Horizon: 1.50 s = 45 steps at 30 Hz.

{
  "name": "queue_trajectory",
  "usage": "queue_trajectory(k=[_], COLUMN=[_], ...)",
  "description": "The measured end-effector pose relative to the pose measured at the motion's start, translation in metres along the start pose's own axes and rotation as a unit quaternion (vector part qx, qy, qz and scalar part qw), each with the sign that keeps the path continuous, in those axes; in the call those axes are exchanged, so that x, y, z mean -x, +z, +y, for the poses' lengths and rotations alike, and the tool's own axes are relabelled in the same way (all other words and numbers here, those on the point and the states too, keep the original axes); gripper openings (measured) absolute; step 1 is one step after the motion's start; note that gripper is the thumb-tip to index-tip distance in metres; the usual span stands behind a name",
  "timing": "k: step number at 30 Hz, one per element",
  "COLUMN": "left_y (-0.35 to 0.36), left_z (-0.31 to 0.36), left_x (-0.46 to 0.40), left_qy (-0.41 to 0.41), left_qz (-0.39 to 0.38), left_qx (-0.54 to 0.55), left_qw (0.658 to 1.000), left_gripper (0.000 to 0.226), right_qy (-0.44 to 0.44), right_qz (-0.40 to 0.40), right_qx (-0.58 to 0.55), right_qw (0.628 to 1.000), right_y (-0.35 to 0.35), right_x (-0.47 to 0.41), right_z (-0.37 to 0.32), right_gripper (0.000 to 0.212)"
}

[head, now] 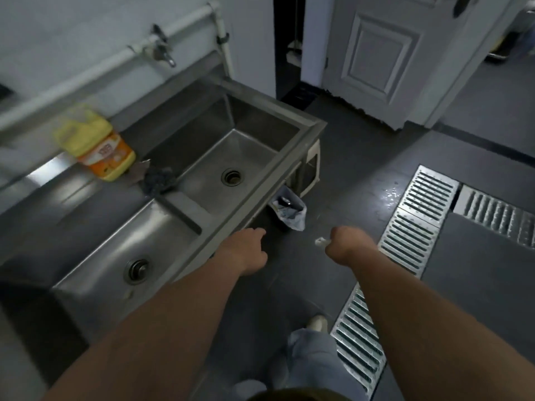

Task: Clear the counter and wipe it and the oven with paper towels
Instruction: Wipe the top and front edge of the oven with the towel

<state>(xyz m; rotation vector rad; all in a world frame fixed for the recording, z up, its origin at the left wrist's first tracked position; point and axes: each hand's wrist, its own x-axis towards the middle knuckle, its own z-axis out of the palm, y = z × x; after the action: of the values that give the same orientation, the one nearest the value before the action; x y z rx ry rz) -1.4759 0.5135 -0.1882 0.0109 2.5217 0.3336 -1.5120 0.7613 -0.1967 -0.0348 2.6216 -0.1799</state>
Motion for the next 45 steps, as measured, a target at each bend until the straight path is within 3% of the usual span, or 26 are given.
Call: queue_trajectory(k=[4,10,17,20,28,34,37,40,45], left_y=[0.032,0.086,0.126,0.142,0.186,0.226,0.231,0.235,0.254], left_z=[-0.083,-0.184,-0.226,-0.237,-0.196,-0.122,-0.103,-0.092,-0.072], left_x=[0.064,0.177,0.254,0.283,0.333,0.334,0.346,0.369,0.410], left_qy=[-0.073,-0.170,-0.251,-0.295,-0.454,-0.489,-0.509,-0.534,-0.608], left_qz=[0.004,-0.050,-0.006,0.010,0.047,-0.003,0.013,0.050,0.113], left_qx=[0.044,0.053,0.143,0.193,0.247,0.271,0.299,0.341,0.385], left_qw=[0.996,0.983,0.957,0.936,0.855,0.829,0.807,0.772,0.685], left_gripper=[0.069,0.039,0.029,0.034,0.041,0.052,0.055,0.054,0.052], right_qy=[-0.056,-0.125,-0.205,-0.268,-0.457,-0.497,-0.516,-0.548,-0.600], right_qz=[-0.015,-0.046,-0.083,-0.091,-0.059,-0.095,-0.117,-0.128,-0.122], right_qx=[0.024,0.051,0.134,0.155,0.241,0.287,0.310,0.342,0.380], right_qw=[0.998,0.990,0.966,0.946,0.854,0.813,0.790,0.752,0.694], right_y=[0.025,0.051,0.069,0.075,0.080,0.098,0.109,0.119,0.149], right_x=[0.029,0.067,0.075,0.071,0.071,0.080,0.093,0.120,0.182], right_z=[-0.067,-0.150,-0.225,-0.263,-0.322,-0.305,-0.304,-0.312,-0.339], right_gripper=[0.031,0.028,0.047,0.043,0.039,0.055,0.044,0.035,0.030])
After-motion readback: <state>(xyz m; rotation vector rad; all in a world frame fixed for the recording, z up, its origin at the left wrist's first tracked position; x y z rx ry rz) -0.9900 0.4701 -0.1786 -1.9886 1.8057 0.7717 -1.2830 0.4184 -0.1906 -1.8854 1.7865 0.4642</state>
